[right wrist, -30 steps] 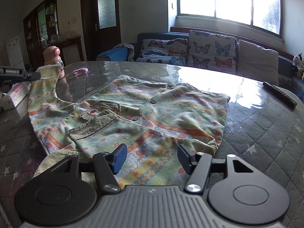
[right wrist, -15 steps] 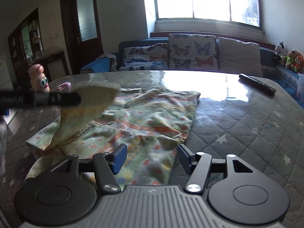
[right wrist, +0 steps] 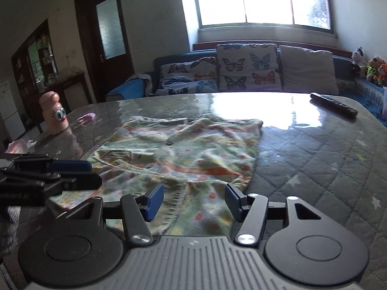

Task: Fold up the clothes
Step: 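Open the left gripper and release the folded side onto the shirt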

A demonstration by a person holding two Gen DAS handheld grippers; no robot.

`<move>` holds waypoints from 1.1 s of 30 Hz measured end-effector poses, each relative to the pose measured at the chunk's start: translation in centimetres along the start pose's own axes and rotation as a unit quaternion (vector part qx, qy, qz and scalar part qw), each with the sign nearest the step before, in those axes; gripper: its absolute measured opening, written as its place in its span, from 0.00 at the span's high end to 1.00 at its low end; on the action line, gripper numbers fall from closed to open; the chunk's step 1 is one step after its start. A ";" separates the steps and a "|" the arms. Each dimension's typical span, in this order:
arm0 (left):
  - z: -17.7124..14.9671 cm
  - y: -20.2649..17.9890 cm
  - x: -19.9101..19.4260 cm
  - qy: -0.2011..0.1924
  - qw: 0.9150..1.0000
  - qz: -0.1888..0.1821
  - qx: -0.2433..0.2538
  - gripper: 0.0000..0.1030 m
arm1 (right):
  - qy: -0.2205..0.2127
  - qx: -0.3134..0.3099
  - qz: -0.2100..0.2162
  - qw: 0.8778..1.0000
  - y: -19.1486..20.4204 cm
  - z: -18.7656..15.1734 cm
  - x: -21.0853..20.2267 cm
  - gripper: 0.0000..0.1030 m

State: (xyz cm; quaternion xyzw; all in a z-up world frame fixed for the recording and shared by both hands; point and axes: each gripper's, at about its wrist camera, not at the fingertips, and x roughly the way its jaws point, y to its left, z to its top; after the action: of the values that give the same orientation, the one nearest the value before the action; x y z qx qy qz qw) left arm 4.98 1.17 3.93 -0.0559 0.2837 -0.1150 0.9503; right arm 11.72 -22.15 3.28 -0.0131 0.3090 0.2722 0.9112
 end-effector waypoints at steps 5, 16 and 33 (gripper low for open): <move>-1.3 4.7 -0.5 0.022 0.996 0.078 -0.031 0.48 | 0.015 -0.027 0.032 0.999 2.4 -0.1 1.3 0.44; -4.4 7.9 -2.1 0.046 0.989 0.137 -0.037 0.41 | 0.057 -0.054 0.058 0.995 4.4 -1.4 3.7 0.44; 0.5 8.2 2.5 0.030 0.984 0.175 0.022 0.38 | 0.045 -0.068 0.074 0.994 5.1 0.7 4.9 0.43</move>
State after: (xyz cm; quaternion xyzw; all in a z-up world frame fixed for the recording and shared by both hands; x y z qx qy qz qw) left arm 8.82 8.51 1.65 0.0195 0.3145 0.0454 0.9480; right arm 12.77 -15.25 1.76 -0.0642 0.3307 0.3580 0.8708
